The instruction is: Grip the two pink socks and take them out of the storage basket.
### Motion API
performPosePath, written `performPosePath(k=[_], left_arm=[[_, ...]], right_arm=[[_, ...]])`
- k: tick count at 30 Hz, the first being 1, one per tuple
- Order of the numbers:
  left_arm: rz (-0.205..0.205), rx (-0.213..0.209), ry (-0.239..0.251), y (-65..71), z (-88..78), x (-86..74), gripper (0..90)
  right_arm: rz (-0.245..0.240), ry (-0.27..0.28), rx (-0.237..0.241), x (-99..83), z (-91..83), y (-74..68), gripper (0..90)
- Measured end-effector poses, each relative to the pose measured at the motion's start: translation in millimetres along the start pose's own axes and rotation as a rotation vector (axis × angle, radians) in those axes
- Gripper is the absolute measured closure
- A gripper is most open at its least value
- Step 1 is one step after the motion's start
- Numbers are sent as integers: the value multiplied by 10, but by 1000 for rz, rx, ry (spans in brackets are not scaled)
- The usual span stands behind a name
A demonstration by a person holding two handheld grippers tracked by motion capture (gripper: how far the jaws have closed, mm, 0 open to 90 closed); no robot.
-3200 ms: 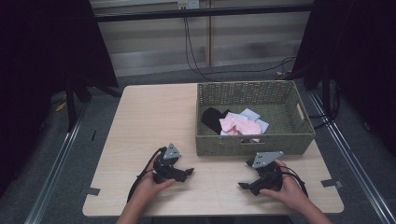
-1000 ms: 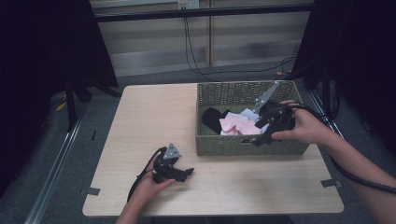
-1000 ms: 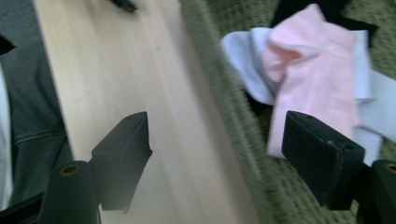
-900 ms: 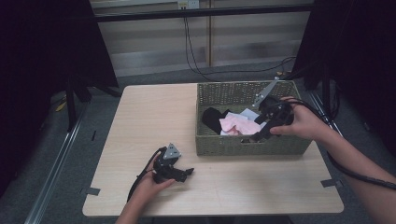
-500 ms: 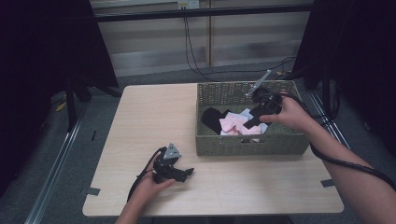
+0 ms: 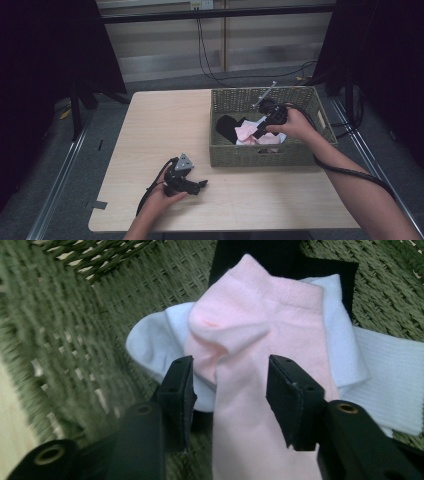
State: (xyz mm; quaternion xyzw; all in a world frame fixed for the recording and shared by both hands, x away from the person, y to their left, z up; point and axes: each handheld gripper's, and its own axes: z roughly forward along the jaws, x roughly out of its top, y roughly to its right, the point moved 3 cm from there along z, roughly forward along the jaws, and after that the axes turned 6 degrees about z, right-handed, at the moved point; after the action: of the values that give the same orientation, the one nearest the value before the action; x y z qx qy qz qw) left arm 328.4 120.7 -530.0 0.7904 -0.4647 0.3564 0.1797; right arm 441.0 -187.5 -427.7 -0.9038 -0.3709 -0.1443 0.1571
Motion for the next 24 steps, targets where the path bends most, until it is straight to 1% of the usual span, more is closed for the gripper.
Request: performPosePath(k=[1, 2, 4, 6, 7, 9, 10, 11, 12, 13, 14, 15, 16, 17, 18, 19, 20, 21, 23, 24], left_arm=[[0, -1, 0, -1, 0, 0, 152], [-3, -1, 1, 2, 1, 0, 151], [0, 0, 0, 0, 0, 0, 152], [1, -1, 0, -1, 0, 0, 152], [-2, -2, 1, 1, 1, 0, 152], [0, -1, 0, -1, 0, 0, 152], [1, -1, 0, -1, 0, 0, 152], [0, -1, 0, 0, 0, 0, 152], [-3, -3, 1, 2, 1, 0, 152], [1, -1, 1, -1, 1, 0, 152], [1, -1, 1, -1, 1, 0, 152], [0, -1, 0, 0, 0, 0, 152], [1, -2, 0, -1, 0, 0, 151], [1, -2, 0, -1, 0, 0, 152], [1, -1, 1, -1, 0, 0, 152], [0, -1, 1, 0, 1, 0, 152], [1, -1, 0, -1, 0, 0, 152], [1, -2, 0, -1, 0, 0, 152], [1, -1, 1, -1, 1, 0, 152], [1, -1, 0, -1, 0, 0, 152]], right_arm=[[3, -3, 4, 8, 23, -3, 571], [-8, -7, 0, 23, 61, 7, 577], [-5, -14, 10, 35, 93, 7, 594], [1, -16, 9, 49, 123, 6, 612], [2, -26, 12, 49, 141, 3, 623], [1, -26, 13, 51, 167, 10, 627], [12, -35, 12, 48, 193, 4, 641], [6, -53, 9, 42, 252, 0, 657], [6, -53, 9, 42, 252, 0, 657], [11, -65, 13, 42, 295, -3, 728], [11, -68, 15, 45, 310, -2, 751], [11, -68, 15, 45, 310, -2, 751], [11, -61, 13, 46, 321, 4, 790], [31, -76, 16, 46, 318, 14, 861], [31, -76, 16, 46, 318, 14, 861], [49, -67, 14, 50, 306, 14, 887], [57, -64, 23, 48, 268, 34, 889], [50, -61, 19, 43, 241, 55, 890], [51, -52, 17, 44, 212, 65, 891], [60, -55, 16, 43, 177, 67, 893]])
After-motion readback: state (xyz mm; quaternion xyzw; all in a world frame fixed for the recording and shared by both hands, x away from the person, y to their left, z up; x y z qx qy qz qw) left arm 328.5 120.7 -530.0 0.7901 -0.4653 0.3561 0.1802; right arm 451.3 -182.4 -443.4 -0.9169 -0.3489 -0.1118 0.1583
